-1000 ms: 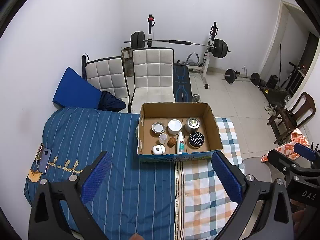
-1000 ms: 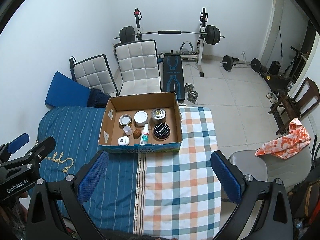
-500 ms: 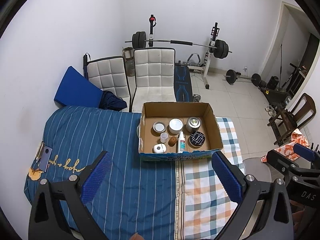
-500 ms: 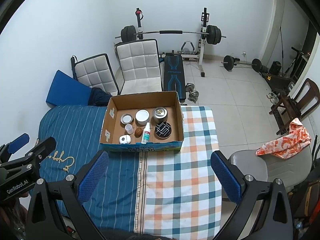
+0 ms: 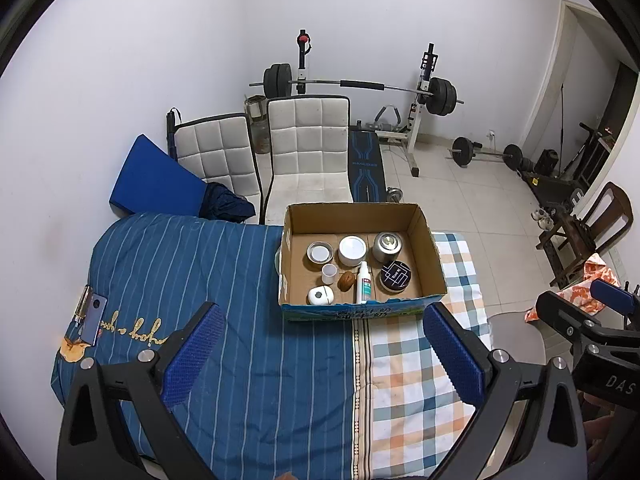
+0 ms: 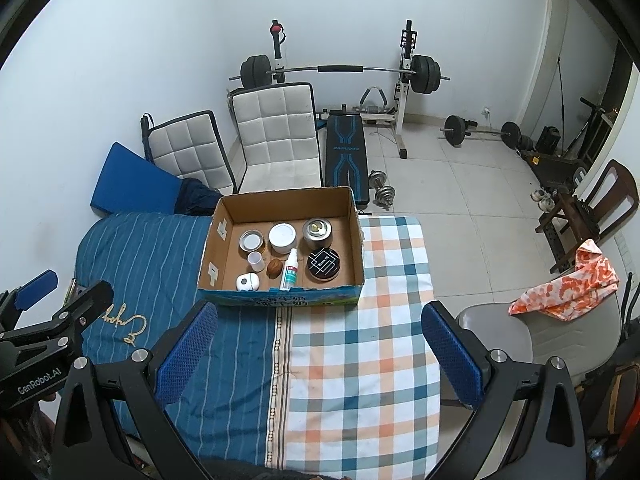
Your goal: Organize rigid objects
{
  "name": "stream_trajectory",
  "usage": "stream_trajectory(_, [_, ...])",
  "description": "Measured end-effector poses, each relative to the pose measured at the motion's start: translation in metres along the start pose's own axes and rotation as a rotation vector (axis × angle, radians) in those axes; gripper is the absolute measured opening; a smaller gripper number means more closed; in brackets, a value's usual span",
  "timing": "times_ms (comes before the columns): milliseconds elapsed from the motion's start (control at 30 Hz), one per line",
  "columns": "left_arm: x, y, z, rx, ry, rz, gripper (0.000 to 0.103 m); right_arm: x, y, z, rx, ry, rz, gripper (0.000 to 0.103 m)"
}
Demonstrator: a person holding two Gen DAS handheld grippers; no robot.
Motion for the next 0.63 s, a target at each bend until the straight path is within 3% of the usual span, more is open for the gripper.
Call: stream_trajectory(633, [0.0,-0.011,0.001,0.01,-0.018,-0.026,0.103,0.003,-0.001,0.0,-0.017,-0.007,-0.012,0.103])
Point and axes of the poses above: each gripper's, at about its wrist camera, not at the fingertips, and y roughly the way its jaws point, z to its left, x to its top, the point moved 4 cm from there along y, roughly the way its jaws point, and after that the axes turned 4 degrees about -y, right-handed, at the moved point
